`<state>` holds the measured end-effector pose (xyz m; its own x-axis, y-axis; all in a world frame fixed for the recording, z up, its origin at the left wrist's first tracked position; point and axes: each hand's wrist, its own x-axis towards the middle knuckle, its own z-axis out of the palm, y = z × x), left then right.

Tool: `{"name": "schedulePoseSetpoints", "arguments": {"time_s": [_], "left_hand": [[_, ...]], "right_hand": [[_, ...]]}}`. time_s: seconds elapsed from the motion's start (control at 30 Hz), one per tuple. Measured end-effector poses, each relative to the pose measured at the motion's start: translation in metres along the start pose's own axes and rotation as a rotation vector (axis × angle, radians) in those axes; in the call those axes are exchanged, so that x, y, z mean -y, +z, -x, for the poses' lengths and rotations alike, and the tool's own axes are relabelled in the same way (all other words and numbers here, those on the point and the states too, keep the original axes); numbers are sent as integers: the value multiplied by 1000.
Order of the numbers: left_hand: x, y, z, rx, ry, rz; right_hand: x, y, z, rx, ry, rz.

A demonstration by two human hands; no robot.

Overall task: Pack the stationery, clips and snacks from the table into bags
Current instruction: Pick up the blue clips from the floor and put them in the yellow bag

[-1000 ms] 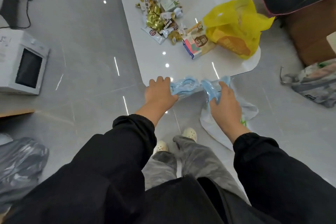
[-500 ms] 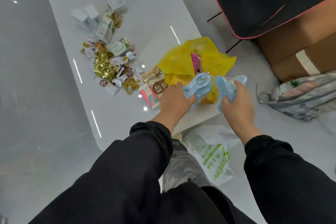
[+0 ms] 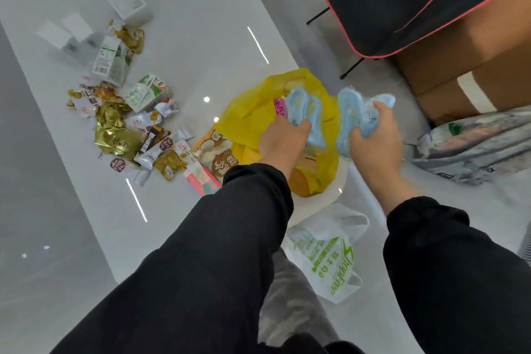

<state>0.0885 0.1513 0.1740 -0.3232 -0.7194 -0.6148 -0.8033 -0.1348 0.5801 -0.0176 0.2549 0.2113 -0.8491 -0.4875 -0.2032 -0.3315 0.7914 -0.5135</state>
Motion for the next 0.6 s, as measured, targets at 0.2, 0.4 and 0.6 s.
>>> {"name": "schedulePoseSetpoints", "arguments": {"time_s": [0.2,0.4,0.6], "left_hand": [[27,-4,-16,-7,-36,-288],[9,13,-24,63,-22,-371],[6,33,-32,77,-55,-255]], "right_hand": [[0,20,-7,15,-17,-19],[-4,25,-8,20,10,-20],[-7,20,-16,5,28,-15]]}}
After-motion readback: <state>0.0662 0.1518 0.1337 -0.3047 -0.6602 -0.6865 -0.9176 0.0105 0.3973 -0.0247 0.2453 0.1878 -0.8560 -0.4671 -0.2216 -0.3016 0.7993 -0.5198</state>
